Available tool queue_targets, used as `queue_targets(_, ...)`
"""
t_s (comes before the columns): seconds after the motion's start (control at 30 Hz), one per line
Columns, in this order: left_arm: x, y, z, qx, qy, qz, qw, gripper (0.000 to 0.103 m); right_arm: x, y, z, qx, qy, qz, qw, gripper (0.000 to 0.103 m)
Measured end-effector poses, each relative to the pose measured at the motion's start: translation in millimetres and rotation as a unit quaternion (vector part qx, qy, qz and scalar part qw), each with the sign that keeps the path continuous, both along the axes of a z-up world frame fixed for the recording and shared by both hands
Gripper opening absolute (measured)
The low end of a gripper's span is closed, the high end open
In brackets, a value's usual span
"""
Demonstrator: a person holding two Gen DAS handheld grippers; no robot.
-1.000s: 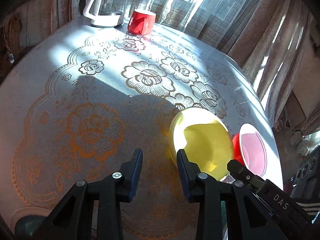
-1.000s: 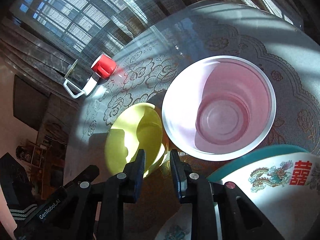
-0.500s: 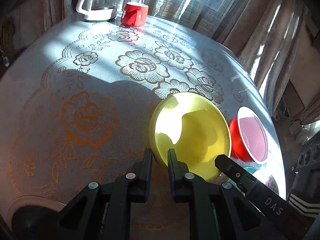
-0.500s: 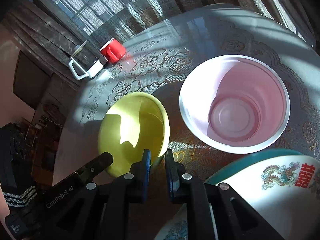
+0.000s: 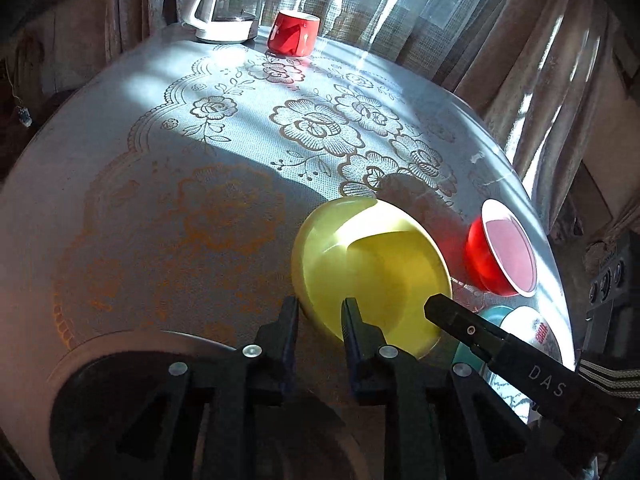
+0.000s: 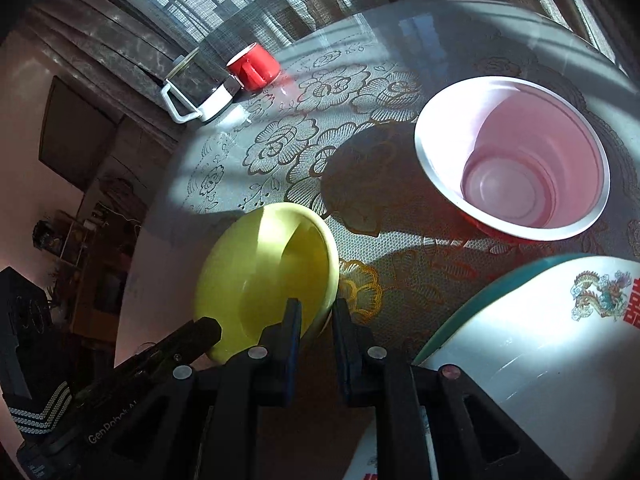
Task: Organize plates and bowls
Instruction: 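Lift the yellow bowl and carry it over the steel basin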
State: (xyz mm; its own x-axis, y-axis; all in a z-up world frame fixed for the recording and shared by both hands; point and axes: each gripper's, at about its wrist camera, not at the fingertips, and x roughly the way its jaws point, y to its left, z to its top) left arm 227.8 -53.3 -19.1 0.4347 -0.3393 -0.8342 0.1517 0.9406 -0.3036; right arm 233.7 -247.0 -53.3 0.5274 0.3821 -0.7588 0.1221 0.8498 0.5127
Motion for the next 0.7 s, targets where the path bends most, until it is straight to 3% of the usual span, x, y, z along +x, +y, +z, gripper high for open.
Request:
queue_targets(0.37, -10.9, -2.1, 5.6, -0.008, -0.035, -0.016, 0.9992, 0.022, -9.7, 3.4, 9.6, -0.024, -0.026, -0.003, 0.999, 0.019)
queue_targets(0.7, -47.3, 5.0, 34.5, -0.012, -0.091, -0.018, 0.9956, 0.022, -31.8, 2.6, 26.2, 0.000, -0.059, -0.005, 0.998, 0.019)
